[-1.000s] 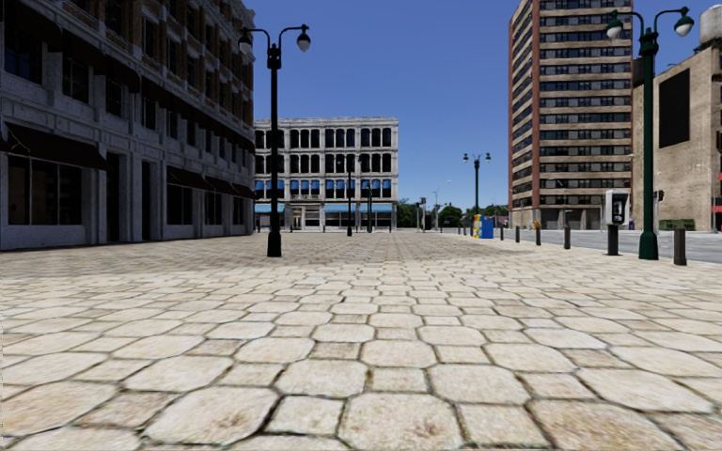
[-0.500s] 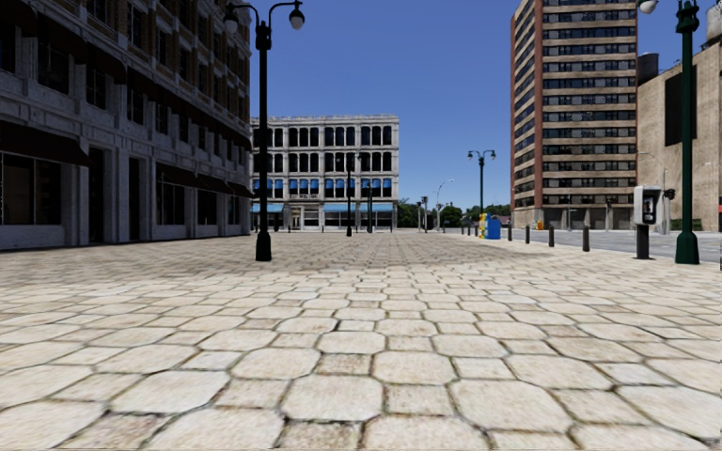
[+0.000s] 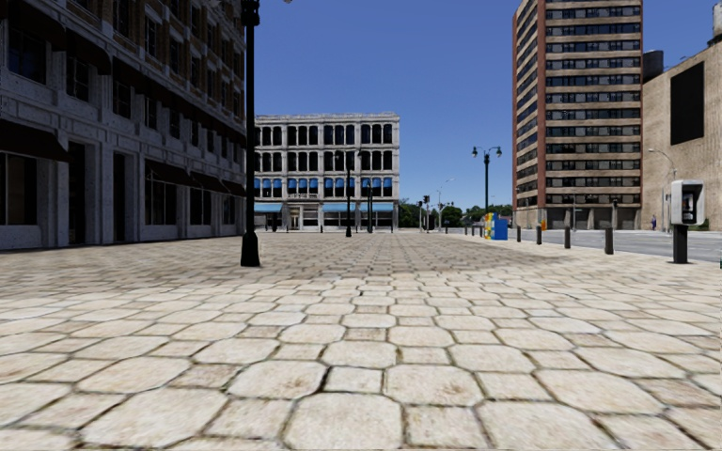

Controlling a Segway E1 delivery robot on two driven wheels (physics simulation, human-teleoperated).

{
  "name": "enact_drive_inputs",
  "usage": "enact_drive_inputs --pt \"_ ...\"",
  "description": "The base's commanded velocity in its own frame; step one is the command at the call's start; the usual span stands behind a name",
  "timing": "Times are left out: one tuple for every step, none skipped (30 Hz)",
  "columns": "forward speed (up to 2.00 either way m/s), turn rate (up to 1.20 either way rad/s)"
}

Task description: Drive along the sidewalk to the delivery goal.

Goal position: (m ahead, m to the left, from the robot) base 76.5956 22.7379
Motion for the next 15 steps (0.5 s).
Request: enact_drive_inputs --pt "2.00 0.00" --pt "2.00 0.00" --pt "2.00 0.00" --pt "2.00 0.00" --pt "2.00 0.00" --pt "2.00 0.00" --pt "2.00 0.00" --pt "2.00 0.00" --pt "2.00 0.00" --pt "2.00 0.00" --pt "2.00 0.00" --pt "2.00 0.00" --pt "2.00 0.00" --pt "2.00 0.00" --pt "2.00 0.00"
